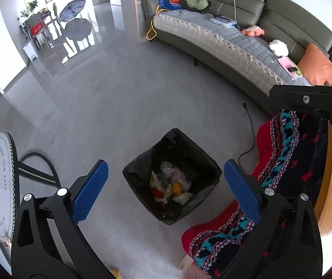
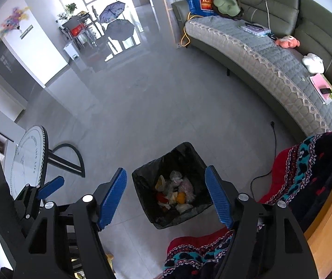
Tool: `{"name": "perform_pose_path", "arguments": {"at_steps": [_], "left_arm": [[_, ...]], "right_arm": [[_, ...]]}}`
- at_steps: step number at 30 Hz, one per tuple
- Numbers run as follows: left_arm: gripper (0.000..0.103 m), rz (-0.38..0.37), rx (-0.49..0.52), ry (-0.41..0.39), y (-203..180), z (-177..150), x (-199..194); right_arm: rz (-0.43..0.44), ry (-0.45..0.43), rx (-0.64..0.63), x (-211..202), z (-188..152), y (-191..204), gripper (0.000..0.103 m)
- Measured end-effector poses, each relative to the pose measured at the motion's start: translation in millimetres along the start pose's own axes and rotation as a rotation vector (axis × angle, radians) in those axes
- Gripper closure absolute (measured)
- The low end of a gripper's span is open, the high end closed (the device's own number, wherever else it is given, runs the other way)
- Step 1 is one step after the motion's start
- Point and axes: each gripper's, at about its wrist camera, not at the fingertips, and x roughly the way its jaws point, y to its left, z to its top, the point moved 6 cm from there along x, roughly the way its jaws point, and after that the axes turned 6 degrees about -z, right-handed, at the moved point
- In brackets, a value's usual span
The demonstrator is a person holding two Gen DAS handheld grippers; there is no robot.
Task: Collect trash
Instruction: 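Move both grippers back over the table toward the pink block and bag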
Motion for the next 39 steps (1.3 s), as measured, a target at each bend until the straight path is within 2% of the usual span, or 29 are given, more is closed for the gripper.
{"name": "perform_pose_path", "arguments": {"at_steps": [9, 15, 25, 33, 39], "left_arm": [[0.007, -0.021, 0.068, -0.019, -35, 4, -10], [0.007, -0.08, 0.136, -0.037, -78, 3, -23], [0.007, -0.178, 0.31, -0.048, -196, -12, -40], [0.006, -0.248, 0.462, -0.043, -304, -36, -49], [0.007, -0.322, 0.574, -0.029, -391, -65, -59]], "right_arm": [[-0.016, -0.03, 0.045, -26, -15, -33, 0.032], [-0.046, -0.061, 0.1, -55, -35, -71, 0.032], [-0.116, -0.123, 0.234, -115, -81, -162, 0.032], [-0.196, -0.164, 0.386, -163, -141, -263, 0.032], [-0.247, -0.18, 0.486, -196, -196, -335, 0.032]]}}
